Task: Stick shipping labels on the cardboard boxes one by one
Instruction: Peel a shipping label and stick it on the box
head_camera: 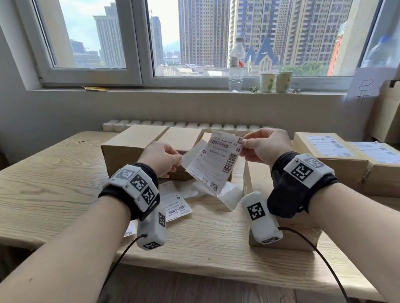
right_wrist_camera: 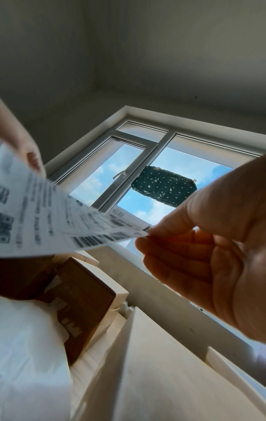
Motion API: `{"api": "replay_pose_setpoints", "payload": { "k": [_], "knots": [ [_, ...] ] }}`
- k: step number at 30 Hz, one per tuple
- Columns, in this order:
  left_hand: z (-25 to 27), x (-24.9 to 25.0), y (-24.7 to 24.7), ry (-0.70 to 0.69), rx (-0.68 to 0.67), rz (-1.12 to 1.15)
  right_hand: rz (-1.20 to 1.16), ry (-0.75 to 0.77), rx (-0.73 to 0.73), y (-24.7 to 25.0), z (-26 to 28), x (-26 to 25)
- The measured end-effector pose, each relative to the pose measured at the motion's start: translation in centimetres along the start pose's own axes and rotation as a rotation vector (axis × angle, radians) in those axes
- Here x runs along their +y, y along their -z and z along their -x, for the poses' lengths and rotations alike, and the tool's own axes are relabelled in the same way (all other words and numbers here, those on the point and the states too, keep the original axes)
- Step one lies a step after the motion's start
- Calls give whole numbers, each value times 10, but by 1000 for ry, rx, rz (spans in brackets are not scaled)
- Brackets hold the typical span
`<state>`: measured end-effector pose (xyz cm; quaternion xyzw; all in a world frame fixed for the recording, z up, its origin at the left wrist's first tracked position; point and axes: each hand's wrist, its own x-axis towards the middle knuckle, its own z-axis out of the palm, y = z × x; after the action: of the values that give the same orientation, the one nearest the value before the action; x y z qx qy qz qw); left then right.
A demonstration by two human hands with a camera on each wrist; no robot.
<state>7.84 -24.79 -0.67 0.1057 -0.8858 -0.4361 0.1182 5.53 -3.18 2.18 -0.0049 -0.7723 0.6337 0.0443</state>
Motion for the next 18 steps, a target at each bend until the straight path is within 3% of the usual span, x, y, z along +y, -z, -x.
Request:
{"api": "replay_pose_setpoints", "payload": {
  "k": [11,15,18],
  "knots": [
    [-2,-44,17,211,85,-269,-75,14,125,23,-8,2],
    [-2,-35,12,167,129,-388,-96,32,136,36,-8,-3],
    [-1,-12,1,-10,186,-374,-95,68,123,47,-4,-6]
  ]
}}
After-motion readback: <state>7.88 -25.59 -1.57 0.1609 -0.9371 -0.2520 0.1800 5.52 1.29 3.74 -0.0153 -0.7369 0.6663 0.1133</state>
